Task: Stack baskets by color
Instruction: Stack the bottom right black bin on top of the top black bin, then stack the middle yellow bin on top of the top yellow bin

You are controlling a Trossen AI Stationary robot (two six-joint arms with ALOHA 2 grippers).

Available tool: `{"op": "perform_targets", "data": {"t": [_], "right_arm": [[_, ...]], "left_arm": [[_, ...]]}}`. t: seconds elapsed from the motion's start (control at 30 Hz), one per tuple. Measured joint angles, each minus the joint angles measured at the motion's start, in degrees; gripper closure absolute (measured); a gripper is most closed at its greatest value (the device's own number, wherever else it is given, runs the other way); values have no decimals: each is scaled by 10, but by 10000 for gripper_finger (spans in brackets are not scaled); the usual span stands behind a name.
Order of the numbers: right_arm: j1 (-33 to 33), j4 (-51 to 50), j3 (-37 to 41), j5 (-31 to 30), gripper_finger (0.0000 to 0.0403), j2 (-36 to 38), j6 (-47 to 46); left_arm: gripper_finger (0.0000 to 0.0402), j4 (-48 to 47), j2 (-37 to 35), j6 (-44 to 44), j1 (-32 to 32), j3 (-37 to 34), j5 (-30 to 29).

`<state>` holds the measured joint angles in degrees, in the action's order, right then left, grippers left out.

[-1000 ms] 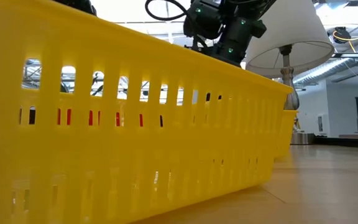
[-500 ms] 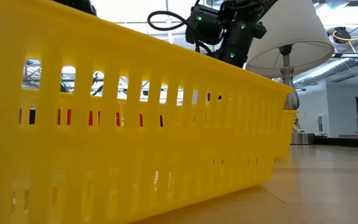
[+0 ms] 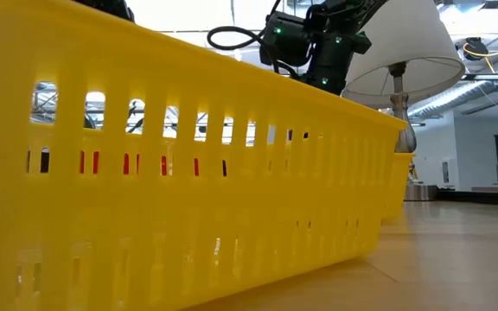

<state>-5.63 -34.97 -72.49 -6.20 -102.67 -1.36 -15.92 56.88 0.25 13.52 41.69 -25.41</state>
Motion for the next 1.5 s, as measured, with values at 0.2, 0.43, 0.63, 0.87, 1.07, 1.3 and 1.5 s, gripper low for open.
{"op": "perform_targets", "data": {"t": [0.2,0.43,0.63,0.87,1.07,1.3,1.5], "right_arm": [[4,29,0,2,401,19,2],[9,172,-1,-28,401,21,5],[18,153,-1,-25,401,31,29],[83,63,0,-12,401,151,-20],[204,27,58,-14,401,218,-101],[301,67,143,-41,401,250,-92],[313,134,199,-42,401,254,-76]], "left_arm": [[376,0,0,0,0,0,0],[376,18,0,8,0,0,0],[376,23,0,6,0,0,0],[376,43,0,-19,1,0,2],[376,77,6,-3,8,0,24],[376,84,92,42,39,58,46],[375,21,209,69,59,167,47]]}}
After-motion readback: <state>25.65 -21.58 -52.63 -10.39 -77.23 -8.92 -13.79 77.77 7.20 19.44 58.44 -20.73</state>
